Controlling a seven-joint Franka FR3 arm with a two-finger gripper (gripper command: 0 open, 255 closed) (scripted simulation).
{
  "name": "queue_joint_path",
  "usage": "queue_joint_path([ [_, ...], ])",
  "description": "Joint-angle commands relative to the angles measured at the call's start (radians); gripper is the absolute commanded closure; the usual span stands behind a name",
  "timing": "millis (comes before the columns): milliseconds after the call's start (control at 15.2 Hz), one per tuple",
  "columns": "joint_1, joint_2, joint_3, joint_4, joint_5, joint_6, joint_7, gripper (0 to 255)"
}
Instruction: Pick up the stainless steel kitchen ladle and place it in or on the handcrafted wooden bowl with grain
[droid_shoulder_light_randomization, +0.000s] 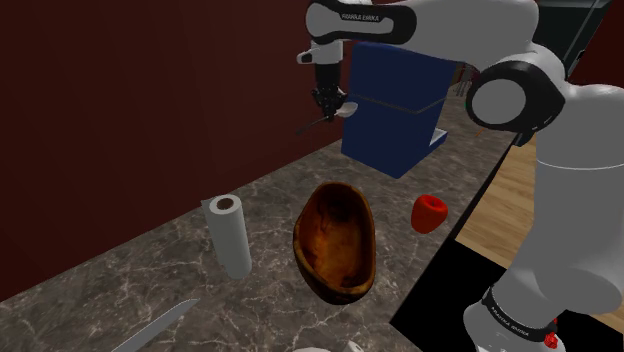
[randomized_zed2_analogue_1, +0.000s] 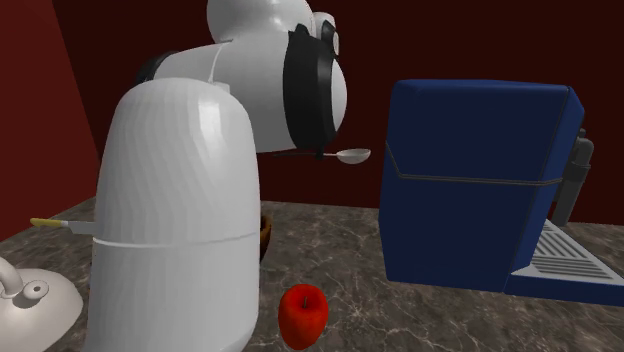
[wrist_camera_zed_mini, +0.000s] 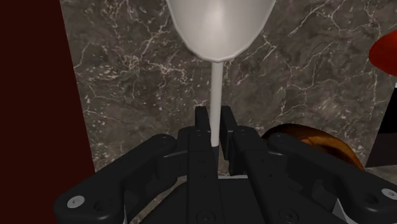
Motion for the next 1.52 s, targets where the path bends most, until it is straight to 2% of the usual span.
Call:
queue_joint_path([
  [0, 0.032, -0.082, 0.007, -0.116, -0.012, 0.035, 0.032, 255],
  [330, 0.101, -0.249, 0.039, -0.341, -0.034, 0.092, 0.128, 255],
  [660, 0.158, -0.385, 0.084, -0.506, -0.042, 0.122, 0.23, 255],
  [1056, 0.218, -0.515, 0.15, -0.651, -0.032, 0.137, 0.356, 255],
  [1452, 0.276, -0.613, 0.227, -0.749, -0.003, 0.14, 0.487, 255],
])
